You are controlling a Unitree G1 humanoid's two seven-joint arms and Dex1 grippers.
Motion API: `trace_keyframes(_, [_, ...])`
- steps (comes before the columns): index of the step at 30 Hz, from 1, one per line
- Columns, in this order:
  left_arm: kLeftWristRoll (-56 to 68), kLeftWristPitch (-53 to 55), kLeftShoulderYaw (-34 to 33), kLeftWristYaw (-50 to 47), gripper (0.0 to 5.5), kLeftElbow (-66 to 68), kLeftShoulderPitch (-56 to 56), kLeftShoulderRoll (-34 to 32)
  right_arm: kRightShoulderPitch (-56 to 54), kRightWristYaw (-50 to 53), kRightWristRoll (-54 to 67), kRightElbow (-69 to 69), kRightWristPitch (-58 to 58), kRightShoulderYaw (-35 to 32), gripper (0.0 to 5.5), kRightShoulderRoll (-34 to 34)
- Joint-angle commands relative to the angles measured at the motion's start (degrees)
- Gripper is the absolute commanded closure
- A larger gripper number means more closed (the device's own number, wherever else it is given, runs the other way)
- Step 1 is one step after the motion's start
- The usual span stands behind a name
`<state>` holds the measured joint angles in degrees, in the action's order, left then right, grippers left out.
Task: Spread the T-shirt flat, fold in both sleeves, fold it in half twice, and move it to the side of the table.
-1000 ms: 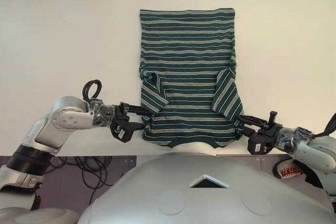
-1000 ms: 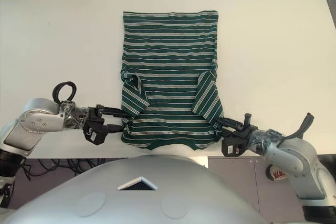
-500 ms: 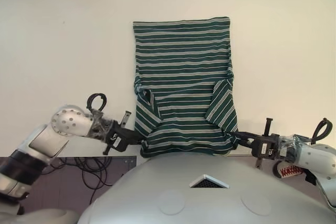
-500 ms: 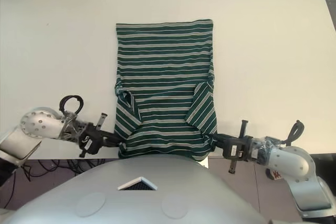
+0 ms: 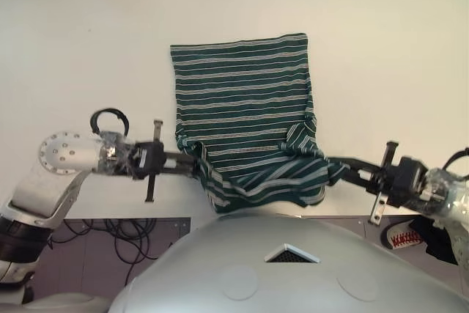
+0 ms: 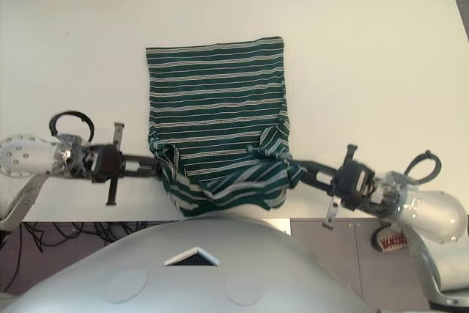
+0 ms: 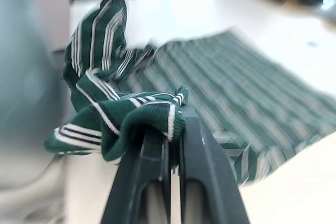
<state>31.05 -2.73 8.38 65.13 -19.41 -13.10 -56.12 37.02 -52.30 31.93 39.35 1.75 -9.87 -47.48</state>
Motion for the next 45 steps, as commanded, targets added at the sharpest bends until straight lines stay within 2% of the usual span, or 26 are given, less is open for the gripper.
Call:
trace_keyframes(1, [-1.11, 5.15, -3.16, -6.86, 5.49, 4.47, 4.02, 4.73, -14.35, 4.90, -3.03, -5.86, 5.59, 6.09, 5.50, 4.06])
trace_keyframes(5, [-6.03, 8.94, -4.48, -14.55, 5.49, 11.20, 10.15, 9.34, -28.99, 7.55, -4.37, -16.66, 11.83, 10.28, 5.50, 7.76])
trace_keyframes(11, [-9.70, 15.85, -4.99, -22.35, 5.49, 22.33, 20.74, 16.51, -45.21, 7.56, -7.27, -32.71, 17.21, 14.88, 5.50, 12.86])
trace_keyframes(16, [-12.83, 17.07, -3.68, -23.22, 5.49, 35.74, 29.21, 22.18, -54.29, 5.98, -11.02, -47.74, 17.52, 17.63, 5.50, 16.90])
trace_keyframes(22, [-16.53, 17.34, -3.10, -23.87, 5.49, 49.37, 37.47, 28.41, -62.83, 6.96, -14.10, -64.38, 15.94, 16.78, 5.50, 22.95])
trace_keyframes(23, [-17.20, 17.28, -3.11, -23.92, 5.50, 51.10, 38.05, 28.76, -64.02, 7.41, -14.54, -66.96, 15.71, 16.31, 5.17, 23.81])
trace_keyframes(28, [-18.18, 18.08, -4.52, -24.54, 5.50, 58.90, 41.10, 31.08, -69.40, 8.73, -13.14, -77.40, 15.57, 11.72, 4.46, 27.66])
trace_keyframes(31, [-16.28, 21.35, -7.85, -26.48, 5.50, 63.42, 43.94, 32.46, -71.74, 9.07, -10.89, -81.98, 18.29, 7.96, 4.02, 29.48])
trace_keyframes(34, [-11.75, 26.54, -14.79, -29.51, 5.50, 70.16, 48.11, 33.31, -75.91, 12.25, -6.82, -89.92, 22.99, 1.04, 4.02, 30.20])
trace_keyframes(36, [-8.90, 29.02, -19.23, -31.22, 5.50, 73.87, 50.56, 33.34, -77.70, 14.50, -6.49, -94.32, 23.86, -1.33, 4.02, 29.89])
trace_keyframes(40, [-3.96, 34.41, -26.30, -33.50, 5.50, 78.07, 53.59, 33.01, -78.43, 16.09, -8.92, -98.07, 23.11, -1.63, 4.02, 29.77])
trace_keyframes(43, [-2.83, 36.59, -28.60, -34.60, 5.50, 78.21, 54.10, 33.21, -78.05, 16.68, -11.13, -98.35, 21.50, -0.49, 4.02, 29.91])
trace_keyframes(45, [-2.79, 37.09, -29.16, -35.08, 5.50, 77.80, 54.18, 33.49, -76.58, 16.81, -14.31, -95.98, 16.42, 1.78, 4.02, 30.36])
